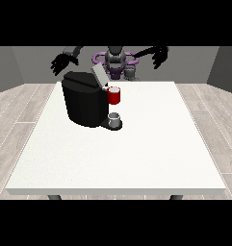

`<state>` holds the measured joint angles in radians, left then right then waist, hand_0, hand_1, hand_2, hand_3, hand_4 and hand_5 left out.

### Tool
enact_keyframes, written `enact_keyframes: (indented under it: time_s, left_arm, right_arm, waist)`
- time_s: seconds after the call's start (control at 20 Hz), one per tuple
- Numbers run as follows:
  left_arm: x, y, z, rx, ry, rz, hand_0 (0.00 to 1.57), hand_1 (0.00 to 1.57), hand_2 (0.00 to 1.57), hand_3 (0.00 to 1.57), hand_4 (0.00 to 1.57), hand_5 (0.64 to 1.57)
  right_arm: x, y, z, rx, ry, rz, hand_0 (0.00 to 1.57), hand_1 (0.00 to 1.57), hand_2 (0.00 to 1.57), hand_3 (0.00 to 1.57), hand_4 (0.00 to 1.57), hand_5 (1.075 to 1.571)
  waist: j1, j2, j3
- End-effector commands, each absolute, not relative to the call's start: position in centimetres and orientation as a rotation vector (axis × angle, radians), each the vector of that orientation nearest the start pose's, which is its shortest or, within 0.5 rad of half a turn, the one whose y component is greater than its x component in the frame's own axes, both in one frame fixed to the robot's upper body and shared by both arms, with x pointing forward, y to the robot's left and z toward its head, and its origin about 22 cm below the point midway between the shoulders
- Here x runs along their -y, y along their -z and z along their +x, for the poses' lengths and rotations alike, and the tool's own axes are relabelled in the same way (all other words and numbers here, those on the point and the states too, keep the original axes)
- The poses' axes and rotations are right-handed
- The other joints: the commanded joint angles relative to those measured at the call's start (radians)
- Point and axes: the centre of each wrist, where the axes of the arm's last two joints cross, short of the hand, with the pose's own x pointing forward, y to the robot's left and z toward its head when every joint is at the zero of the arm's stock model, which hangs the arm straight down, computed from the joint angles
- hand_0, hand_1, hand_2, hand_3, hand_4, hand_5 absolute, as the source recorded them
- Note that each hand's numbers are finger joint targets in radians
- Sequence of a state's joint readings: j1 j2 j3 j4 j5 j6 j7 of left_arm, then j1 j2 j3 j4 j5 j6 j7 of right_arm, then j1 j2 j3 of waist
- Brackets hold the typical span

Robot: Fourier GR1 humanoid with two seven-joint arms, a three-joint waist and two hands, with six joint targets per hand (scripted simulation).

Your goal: Insert the coffee pod into the coffee machine and close the lid

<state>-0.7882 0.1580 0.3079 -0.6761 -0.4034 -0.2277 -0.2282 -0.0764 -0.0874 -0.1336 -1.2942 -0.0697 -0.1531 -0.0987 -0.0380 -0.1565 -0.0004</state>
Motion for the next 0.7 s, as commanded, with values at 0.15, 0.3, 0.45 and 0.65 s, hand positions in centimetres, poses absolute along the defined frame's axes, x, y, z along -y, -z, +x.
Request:
enact_keyframes:
  time_s: [0.15,0.3,0.45,0.65]
  left_arm:
    - [-26.7,3.2,36.6,1.472,0.28,-0.03,0.0,0.0,0.0,0.0,0.21,1.571]
    - [-27.9,3.1,36.2,1.452,0.231,0.001,0.0,0.0,0.0,0.0,0.0,1.571]
    - [-24.7,3.9,35.8,1.443,0.254,-0.128,0.0,0.0,0.0,0.0,0.0,1.571]
    - [-24.1,3.7,35.2,1.483,0.24,-0.191,0.0,0.0,0.0,0.0,0.14,1.571]
  right_arm:
    - [26.6,1.0,26.2,1.479,0.071,-0.128,0.0,0.0,0.0,0.0,0.37,1.571]
    - [27.4,-0.5,25.9,1.549,-0.019,-0.086,0.0,0.0,0.0,0.0,0.12,1.571]
    - [27.7,-2.6,28.3,1.566,0.009,-0.15,0.0,0.0,0.0,0.0,0.04,1.571]
    - [29.2,-2.6,28.6,1.618,-0.019,-0.108,0.0,0.0,0.0,0.0,0.0,1.571]
  waist:
    - [0.044,-0.116,-0.001]
    - [0.011,-0.103,-0.0001]
    - [0.128,-0.138,0.0004]
    - [0.181,-0.075,0.0009]
